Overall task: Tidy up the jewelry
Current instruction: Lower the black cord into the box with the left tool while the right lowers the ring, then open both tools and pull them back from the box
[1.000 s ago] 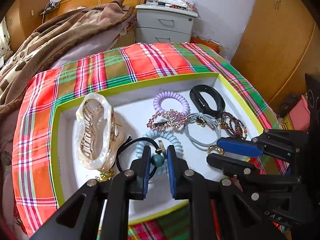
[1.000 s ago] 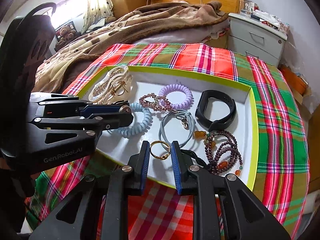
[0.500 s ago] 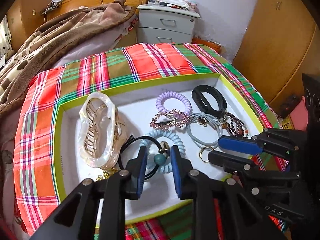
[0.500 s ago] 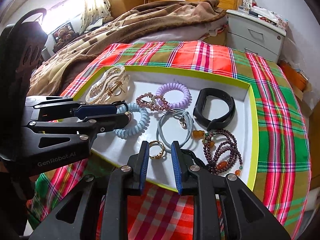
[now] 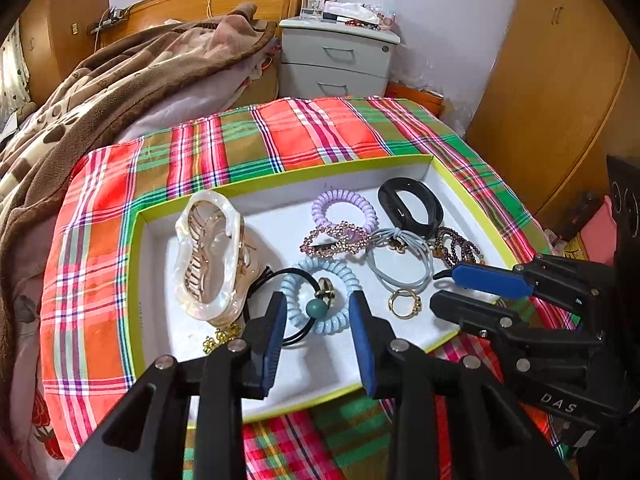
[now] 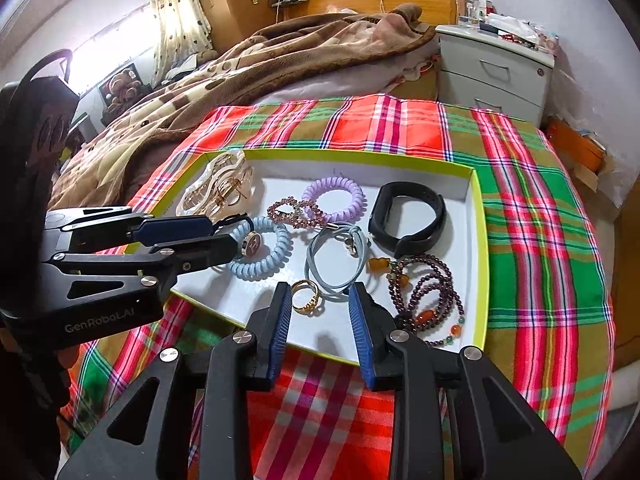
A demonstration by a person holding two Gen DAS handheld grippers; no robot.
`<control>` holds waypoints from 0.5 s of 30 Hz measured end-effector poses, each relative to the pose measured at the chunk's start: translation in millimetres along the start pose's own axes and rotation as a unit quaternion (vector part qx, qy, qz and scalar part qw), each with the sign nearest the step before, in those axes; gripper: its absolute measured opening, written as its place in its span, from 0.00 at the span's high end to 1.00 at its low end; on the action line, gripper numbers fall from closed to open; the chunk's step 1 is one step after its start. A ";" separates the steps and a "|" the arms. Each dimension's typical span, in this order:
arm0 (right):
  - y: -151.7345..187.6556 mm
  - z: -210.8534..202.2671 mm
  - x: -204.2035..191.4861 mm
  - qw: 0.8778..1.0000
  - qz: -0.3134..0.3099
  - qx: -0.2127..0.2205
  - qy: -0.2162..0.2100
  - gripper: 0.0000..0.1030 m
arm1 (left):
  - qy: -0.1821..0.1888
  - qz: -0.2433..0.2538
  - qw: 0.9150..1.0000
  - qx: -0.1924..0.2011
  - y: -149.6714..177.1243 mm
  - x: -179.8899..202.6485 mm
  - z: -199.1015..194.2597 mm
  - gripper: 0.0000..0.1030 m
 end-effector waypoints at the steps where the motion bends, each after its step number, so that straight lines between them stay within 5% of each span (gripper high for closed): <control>1: 0.7 -1.8 -0.5 1.000 0.000 0.002 0.001 0.70 | -0.001 0.000 1.000 0.002 0.0 0.2 -1.8 0.64; 4: 1.3 -5.2 -1.6 1.000 0.000 0.005 0.003 0.69 | -0.007 -0.003 1.000 0.006 1.3 -0.4 -6.8 0.63; 7: 2.1 -10.8 -3.0 1.000 0.002 0.014 0.010 0.51 | -0.016 -0.010 1.000 0.013 3.7 -2.0 -13.1 0.62; 15: 7.4 -31.1 -6.6 0.998 0.009 0.046 0.042 0.51 | -0.062 -0.027 0.997 0.040 17.6 -1.0 -38.7 0.59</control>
Point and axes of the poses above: each gripper's, at about its wrist camera, not at the fingertips, and z roughly the way its jaws point, x to its right, y to its underside, the point moved 2 cm from there along z, roughly the way its jaws point, and after that the axes turned 10 degrees about -y, right-handed, at the moved point
